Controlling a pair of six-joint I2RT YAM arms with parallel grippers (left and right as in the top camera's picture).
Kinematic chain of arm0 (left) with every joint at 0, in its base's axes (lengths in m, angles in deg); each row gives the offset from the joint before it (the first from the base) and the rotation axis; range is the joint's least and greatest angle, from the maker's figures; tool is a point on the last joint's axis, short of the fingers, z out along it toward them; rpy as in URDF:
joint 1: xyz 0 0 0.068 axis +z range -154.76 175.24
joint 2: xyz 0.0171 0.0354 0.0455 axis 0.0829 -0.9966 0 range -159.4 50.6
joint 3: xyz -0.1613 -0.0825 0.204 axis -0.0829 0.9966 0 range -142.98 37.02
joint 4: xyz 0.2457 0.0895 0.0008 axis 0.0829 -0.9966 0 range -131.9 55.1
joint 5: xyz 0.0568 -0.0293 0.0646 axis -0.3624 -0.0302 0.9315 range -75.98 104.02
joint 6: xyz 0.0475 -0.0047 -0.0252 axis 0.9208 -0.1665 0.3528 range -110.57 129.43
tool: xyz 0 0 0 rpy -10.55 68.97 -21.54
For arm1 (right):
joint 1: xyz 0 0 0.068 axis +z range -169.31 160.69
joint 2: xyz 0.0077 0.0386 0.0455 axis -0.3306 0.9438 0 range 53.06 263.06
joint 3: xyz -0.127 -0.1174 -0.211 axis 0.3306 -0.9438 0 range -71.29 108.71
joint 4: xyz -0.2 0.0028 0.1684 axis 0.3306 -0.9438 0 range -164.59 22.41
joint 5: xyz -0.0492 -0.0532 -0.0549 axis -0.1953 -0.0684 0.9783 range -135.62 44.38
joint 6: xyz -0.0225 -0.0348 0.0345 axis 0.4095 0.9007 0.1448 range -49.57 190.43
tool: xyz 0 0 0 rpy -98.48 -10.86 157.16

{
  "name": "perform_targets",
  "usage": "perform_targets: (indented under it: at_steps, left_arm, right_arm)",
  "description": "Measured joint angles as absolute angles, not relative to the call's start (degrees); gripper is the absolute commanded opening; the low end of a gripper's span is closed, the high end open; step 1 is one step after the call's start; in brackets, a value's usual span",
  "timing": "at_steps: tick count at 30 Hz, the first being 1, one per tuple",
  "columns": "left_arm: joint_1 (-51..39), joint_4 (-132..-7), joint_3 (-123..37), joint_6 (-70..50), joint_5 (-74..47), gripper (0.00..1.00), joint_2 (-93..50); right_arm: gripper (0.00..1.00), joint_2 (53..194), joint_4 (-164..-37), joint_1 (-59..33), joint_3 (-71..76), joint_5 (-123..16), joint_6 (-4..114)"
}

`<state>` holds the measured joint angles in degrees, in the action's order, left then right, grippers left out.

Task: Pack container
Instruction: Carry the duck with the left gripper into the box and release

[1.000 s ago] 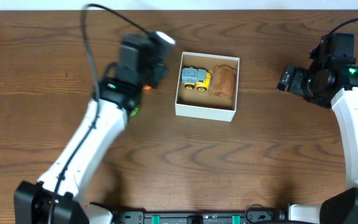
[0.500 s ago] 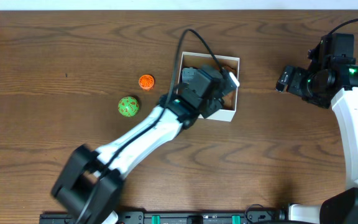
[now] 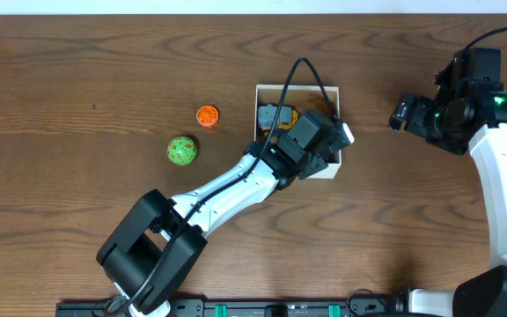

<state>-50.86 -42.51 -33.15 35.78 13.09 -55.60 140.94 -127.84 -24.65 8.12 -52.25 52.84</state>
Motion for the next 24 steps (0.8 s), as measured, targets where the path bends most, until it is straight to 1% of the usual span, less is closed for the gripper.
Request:
perform_targets:
  at_steps: [3, 6, 10, 15, 19, 24]
  left_arm:
    - [-50.8, -41.9, -33.2, 36.1, 14.1, 0.79, -55.3]
    - [-50.8, -42.1, -33.2, 36.3, 16.5, 0.87, -54.3]
    - [-50.8, -42.3, -33.2, 36.0, 21.5, 0.90, -51.8]
    - [-48.3, -46.7, -33.2, 31.7, 27.8, 0.93, -43.0]
    - [-41.6, -55.6, -33.8, 24.5, 29.9, 0.93, -35.0]
    - [-27.7, -71.3, -34.3, 11.2, 31.3, 0.93, -31.5]
  right_arm:
    - [0.99, 140.9, -127.8, -24.5, 8.1, -52.3, 52.8]
    - [0.99, 140.9, -127.8, -24.2, 8.1, -52.3, 52.8]
    - [0.99, 140.9, -127.8, -24.1, 8.1, -52.3, 52.8]
    - [0.99, 140.9, -127.8, -24.1, 8.1, -52.3, 52.8]
    - [0.99, 140.9, -127.8, -24.1, 8.1, -52.3, 52.8]
    - [0.99, 140.9, -127.7, -24.1, 8.1, -52.3, 52.8]
